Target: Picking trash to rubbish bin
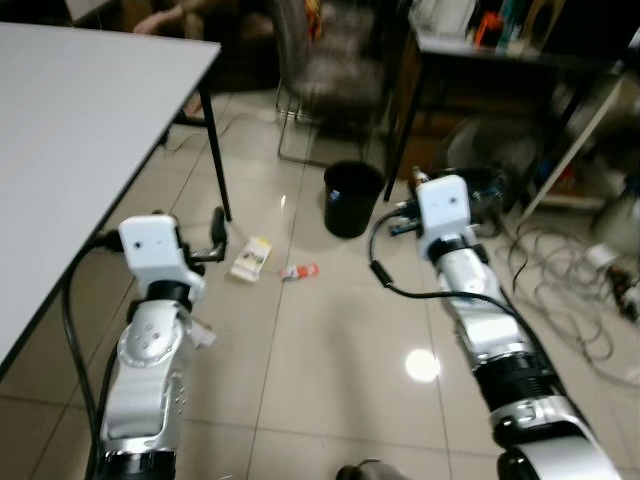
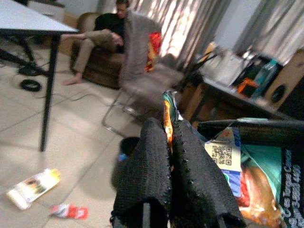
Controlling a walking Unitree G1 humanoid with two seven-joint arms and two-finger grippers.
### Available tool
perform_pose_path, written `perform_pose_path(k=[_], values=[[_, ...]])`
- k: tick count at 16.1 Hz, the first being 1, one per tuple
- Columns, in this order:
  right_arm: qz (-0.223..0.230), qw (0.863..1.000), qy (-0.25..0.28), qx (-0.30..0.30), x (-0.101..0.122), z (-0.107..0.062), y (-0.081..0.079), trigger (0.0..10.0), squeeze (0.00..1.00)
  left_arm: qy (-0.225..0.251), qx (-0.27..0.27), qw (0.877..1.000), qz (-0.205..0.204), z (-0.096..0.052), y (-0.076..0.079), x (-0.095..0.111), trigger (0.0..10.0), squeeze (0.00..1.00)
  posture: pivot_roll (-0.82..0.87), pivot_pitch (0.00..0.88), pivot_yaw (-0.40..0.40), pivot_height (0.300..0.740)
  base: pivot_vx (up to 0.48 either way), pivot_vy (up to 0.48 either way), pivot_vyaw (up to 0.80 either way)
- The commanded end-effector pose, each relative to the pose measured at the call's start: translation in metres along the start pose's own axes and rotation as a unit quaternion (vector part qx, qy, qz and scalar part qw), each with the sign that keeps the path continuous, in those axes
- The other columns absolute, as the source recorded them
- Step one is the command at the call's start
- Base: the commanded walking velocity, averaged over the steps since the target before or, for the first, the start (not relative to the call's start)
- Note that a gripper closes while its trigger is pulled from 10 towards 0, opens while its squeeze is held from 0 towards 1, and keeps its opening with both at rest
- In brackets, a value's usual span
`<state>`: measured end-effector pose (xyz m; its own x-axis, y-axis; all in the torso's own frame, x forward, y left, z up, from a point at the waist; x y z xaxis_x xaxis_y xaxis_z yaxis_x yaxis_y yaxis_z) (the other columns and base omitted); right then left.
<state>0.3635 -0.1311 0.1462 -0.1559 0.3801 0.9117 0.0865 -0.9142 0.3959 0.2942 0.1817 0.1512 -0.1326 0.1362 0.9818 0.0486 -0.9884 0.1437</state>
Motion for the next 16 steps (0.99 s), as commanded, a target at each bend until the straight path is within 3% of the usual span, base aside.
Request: perform_pose_path(k=[1,5,16], values=[[-0.004,1.000,0.005,-0.001,0.004,0.001,0.003,10.0,0.00,-0.006,-0.006,1.000,-0.004,0.000,0.002,-0.002,10.0,0.00,-0.02,0.094,-0.028,0.740,0.000,0.000,0.00],[-0.004,1.000,0.000,0.000,0.003,0.001,0.004,10.0,0.00,-0.018,-0.004,1.000,-0.004,0.000,0.000,-0.006,10.0,0.00,-0.02,0.094,-0.028,0.740,0.000,0.000,0.00],[-0.004,1.000,-0.006,0.005,-0.001,-0.001,0.000,10.0,0.00,-0.043,-0.015,0.999,0.002,-0.004,0.001,-0.015,10.0,0.00,-0.02,0.108,-0.022,0.740,0.442,0.000,0.00]])
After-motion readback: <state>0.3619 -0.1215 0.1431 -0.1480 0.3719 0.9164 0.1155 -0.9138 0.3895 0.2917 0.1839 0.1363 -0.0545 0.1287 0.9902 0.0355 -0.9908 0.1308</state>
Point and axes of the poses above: a point about 5 cm out from each wrist's last joint towards the gripper, its own z axis pointing out of the wrist towards the gripper, its own x axis along the axis of the wrist's last joint, y = z × x, the point moved 1 cm from there along z, pointing out of the wrist towards the gripper, and after that the axes turned 6 degrees about -z, right-handed, at the moved point
